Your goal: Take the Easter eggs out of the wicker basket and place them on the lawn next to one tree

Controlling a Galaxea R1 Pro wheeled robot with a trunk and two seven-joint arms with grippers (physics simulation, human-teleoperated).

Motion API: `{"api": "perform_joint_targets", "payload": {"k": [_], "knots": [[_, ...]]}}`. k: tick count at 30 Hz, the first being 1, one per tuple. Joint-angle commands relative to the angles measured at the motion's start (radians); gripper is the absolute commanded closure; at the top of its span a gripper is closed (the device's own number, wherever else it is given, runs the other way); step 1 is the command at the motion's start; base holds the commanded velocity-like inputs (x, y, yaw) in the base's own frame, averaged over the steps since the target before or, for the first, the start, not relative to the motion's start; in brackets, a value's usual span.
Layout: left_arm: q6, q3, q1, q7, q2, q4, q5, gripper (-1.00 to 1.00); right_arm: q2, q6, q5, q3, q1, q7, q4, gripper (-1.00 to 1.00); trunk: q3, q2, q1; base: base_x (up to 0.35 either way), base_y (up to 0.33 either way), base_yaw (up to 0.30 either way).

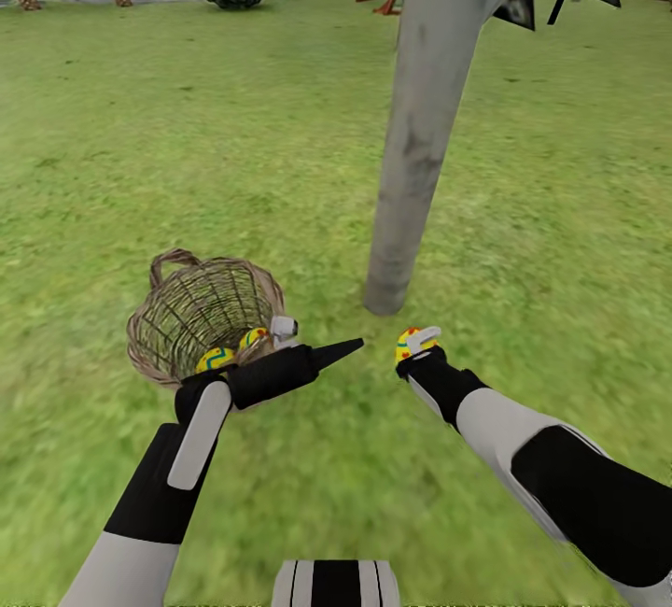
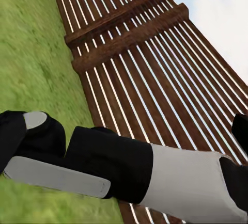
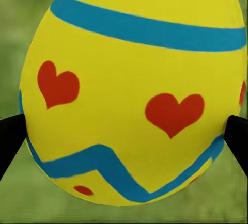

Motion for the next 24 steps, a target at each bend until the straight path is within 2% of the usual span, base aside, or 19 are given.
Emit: {"api": "perform_joint_targets", "payload": {"k": [1,5,8,11,15,24], "knots": [[0.005,0.0,0.0,-0.001,-0.001,0.0,0.003,-1.0,0.002,0.015,-0.01,0.008,-0.008,-0.006,0.002,1.0,-0.005,-0.001,0.0,0.0,0.0,0.0],[0.005,0.0,0.0,-0.001,-0.002,0.0,0.003,-1.0,0.03,0.036,-0.012,0.007,-0.03,-0.006,0.012,1.0,-0.02,-0.001,0.002,0.0,0.0,0.0],[0.005,0.0,0.0,-0.001,-0.002,0.0,0.003,-1.0,0.037,0.057,-0.012,0.006,-0.038,-0.006,0.014,1.0,-0.032,-0.002,0.003,0.0,0.0,0.0],[0.005,0.0,0.0,-0.001,-0.002,0.0,0.003,-1.0,0.037,0.045,-0.009,0.002,-0.038,-0.001,0.015,1.0,-0.043,-0.003,0.005,0.0,0.0,0.0],[0.005,0.0,0.0,-0.001,-0.002,0.0,0.003,-1.0,0.037,-0.006,-0.007,0.001,-0.036,0.003,0.007,1.0,-0.059,-0.004,0.007,0.0,0.0,0.0],[0.005,0.0,0.0,-0.001,-0.002,0.0,0.003,-1.0,0.037,-0.021,-0.006,0.001,-0.036,0.006,0.001,1.0,-0.094,-0.006,0.011,0.0,0.0,0.0]]}}
